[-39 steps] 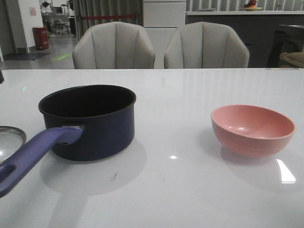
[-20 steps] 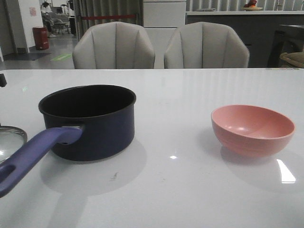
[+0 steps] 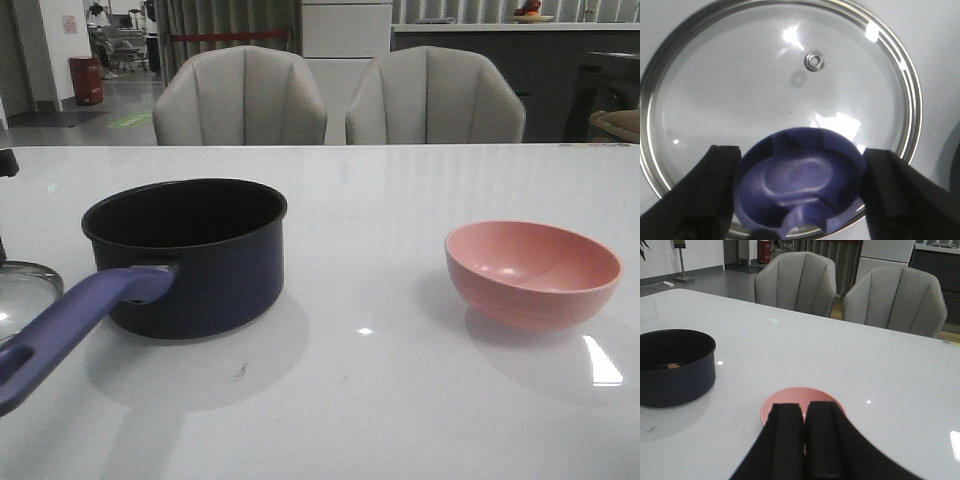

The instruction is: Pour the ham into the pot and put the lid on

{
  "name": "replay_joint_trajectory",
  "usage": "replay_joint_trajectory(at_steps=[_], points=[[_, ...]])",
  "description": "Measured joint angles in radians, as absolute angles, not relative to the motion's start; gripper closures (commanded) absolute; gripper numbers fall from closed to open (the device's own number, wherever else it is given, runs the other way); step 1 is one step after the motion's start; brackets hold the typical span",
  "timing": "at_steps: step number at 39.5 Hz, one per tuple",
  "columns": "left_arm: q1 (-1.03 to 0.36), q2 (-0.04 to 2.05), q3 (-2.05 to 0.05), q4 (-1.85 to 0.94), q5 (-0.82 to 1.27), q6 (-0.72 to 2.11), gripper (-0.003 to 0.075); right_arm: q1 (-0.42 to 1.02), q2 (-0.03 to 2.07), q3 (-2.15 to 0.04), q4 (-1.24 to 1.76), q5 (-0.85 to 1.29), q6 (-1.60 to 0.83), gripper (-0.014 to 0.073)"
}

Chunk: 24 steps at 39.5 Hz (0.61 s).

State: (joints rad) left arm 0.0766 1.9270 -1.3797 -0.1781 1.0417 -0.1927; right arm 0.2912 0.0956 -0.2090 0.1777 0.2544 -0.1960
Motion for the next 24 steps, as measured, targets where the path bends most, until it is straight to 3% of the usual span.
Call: replay_joint_trajectory(at_steps=[24], points=[[0.077,1.921,-1.469,-0.124,1.112,-0.193,0.039,0.291,0.096,-0.209,0.178,0.254,-0.196,0.0439]])
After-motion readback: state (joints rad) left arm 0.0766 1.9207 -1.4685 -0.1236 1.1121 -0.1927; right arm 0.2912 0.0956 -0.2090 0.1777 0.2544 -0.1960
